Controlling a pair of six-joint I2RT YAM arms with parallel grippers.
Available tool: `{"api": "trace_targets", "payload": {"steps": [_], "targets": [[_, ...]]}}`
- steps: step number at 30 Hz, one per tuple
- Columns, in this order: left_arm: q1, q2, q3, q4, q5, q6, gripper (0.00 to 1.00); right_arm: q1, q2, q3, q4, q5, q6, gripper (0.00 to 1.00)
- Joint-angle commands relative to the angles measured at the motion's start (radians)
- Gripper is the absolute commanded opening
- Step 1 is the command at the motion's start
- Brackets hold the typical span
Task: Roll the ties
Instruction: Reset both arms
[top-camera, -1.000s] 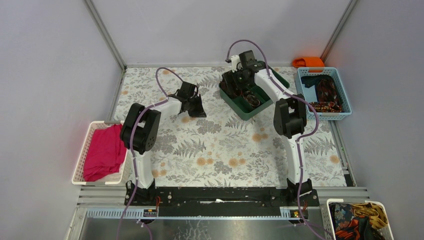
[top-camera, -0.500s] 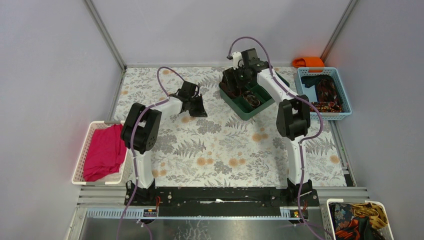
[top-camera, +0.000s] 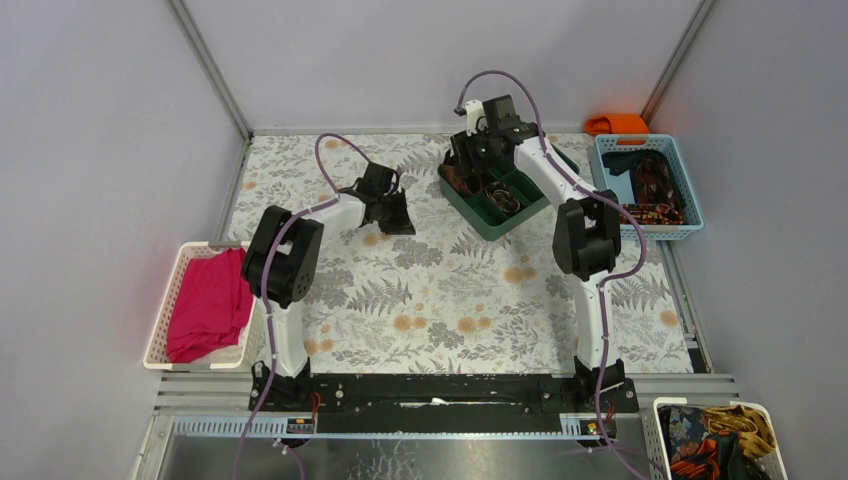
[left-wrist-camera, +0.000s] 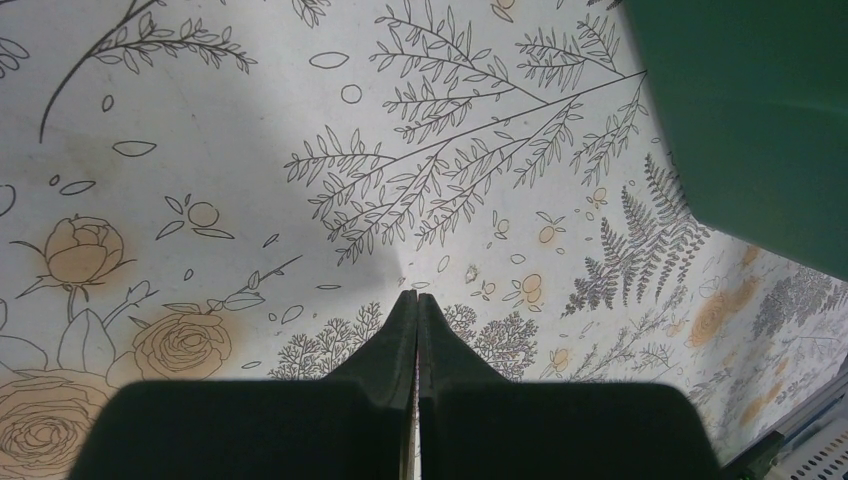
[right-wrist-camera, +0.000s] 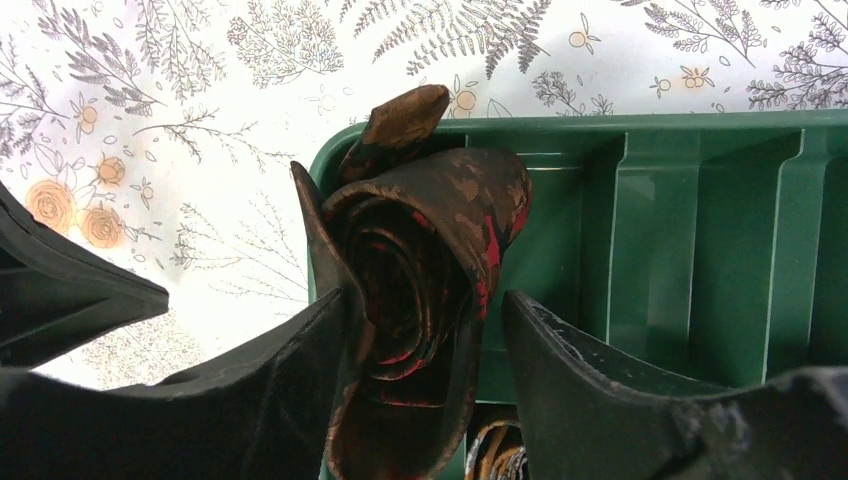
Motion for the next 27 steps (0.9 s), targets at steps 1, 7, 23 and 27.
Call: {"api": "trace_targets", "payload": {"steps": [1, 7, 23, 27], "targets": [[-0.004, 0.013, 0.029, -0.016, 0.004, 0.022, 0.0, 0.006, 0.024, 0.025, 0.031, 0.001, 0.018, 0.61], [-0.004, 0.013, 0.027, -0.012, 0.005, 0.025, 0.0, 0.013, 0.08, 0.069, -0.008, -0.007, 0.019, 0.42], [-0.004, 0.015, 0.027, 0.0, 0.026, 0.021, 0.0, 0.018, 0.224, 0.23, -0.227, -0.114, 0.006, 0.0], [-0.004, 0.014, 0.024, 0.0, 0.025, 0.023, 0.0, 0.02, 0.214, 0.173, -0.203, -0.084, 0.007, 0.0]]}}
